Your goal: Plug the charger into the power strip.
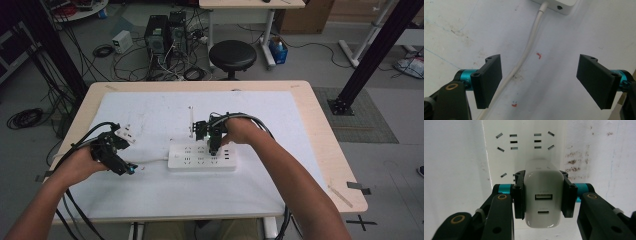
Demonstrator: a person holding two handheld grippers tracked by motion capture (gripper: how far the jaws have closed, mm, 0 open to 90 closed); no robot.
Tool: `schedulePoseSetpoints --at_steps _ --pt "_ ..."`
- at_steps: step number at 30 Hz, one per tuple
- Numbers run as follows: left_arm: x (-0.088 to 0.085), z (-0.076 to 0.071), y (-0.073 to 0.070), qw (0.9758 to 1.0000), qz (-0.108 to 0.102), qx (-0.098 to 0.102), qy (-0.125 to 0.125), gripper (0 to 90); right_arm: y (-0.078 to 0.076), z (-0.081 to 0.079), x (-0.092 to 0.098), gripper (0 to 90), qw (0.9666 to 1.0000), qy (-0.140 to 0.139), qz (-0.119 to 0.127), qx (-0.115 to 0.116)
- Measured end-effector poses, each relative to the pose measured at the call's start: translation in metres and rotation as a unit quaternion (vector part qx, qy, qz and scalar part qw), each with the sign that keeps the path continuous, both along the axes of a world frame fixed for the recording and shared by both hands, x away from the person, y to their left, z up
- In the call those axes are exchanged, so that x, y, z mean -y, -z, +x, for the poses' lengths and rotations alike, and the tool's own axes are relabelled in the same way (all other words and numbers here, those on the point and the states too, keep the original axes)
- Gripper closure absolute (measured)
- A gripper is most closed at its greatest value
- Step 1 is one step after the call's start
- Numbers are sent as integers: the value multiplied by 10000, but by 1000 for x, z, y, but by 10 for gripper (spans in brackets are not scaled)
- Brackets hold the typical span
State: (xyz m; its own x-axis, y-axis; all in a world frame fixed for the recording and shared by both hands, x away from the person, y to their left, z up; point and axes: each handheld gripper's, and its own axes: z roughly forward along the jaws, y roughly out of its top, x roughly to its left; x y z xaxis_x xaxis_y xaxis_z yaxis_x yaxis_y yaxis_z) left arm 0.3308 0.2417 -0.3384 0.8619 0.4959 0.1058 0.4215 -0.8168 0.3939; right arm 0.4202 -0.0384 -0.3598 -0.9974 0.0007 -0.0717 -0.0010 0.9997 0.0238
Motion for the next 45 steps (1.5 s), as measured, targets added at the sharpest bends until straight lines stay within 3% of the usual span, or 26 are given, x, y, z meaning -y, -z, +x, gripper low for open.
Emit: schedulePoseSetpoints --at_steps 6,9,17,18,21,23,25,26,27,29,31,32,33,35,36,38,41,42,43,44,45 --pt "-1 0 5 10000 8 -60 -12 206 3 -2 -6 630 9999 -17 -128 57" --pt "-2 0 8 10000 -31 -72 -29 206 3 -1 -2 630 9999 97 -28 -12" --pt "-1 2 8 10000 -42 -64 -36 206 5 2 5 626 9996 84 258 -102" --pt "-2 1 7 10000 -69 -35 -50 206 5 1 9 622 9990 104 424 -60" --pt "-2 1 7 9999 -85 -6 -66 206 5 2 13 604 9979 271 579 -110" --pt "-2 0 6 10000 -76 1 -60 206 4 5 16 322 9939 685 835 -213" --pt "-2 0 6 9999 -91 20 -63 206 -2 11 24 173 9849 1194 1194 -370" --pt "-2 0 5 9999 -94 38 -63 206 -11 11 32 94 9778 1485 1468 171" --pt "-2 0 3 9999 -124 59 -67 206 -16 12 35 95 9741 1624 1552 251" --pt "-3 0 3 9999 -127 62 -66 206 -21 12 39 95 9737 1632 1578 184" --pt "-2 0 2 9999 -134 60 -72 206 -32 9 51 95 9733 1496 1729 -193" --pt "-1 0 2 9999 -125 69 -74 206 -33 9 53 94 9758 1300 1736 -265" --pt "0 0 3 9999 -131 59 -53 206 -34 8 55 94 9781 1213 1681 -174" --pt "2 0 2 9999 -105 60 -38 206 -34 6 56 92 9795 1245 1580 -50" --pt "3 0 2 9999 -98 64 3 206 -35 3 58 6 9805 1291 1465 207" --pt "3 0 2 9999 -116 78 6 206 -39 2 62 6 9787 1390 1452 424" --pt "4 0 0 9998 -153 106 -21 206 -49 -1 72 6 9741 1597 1490 593" --pt "4 0 -1 9998 -160 120 -25 206 -49 -1 72 6 9741 1597 1490 593" --pt "3 0 -3 9998 -144 143 -11 206 -54 -3 77 7 9717 1672 1540 637" --pt "3 1 -7 9997 -170 176 -36 206 -62 -7 89 7 9658 1857 1639 772" --pt "3 1 -7 9997 -170 176 -36 206 -62 -7 89 7 9658 1857 1639 772"
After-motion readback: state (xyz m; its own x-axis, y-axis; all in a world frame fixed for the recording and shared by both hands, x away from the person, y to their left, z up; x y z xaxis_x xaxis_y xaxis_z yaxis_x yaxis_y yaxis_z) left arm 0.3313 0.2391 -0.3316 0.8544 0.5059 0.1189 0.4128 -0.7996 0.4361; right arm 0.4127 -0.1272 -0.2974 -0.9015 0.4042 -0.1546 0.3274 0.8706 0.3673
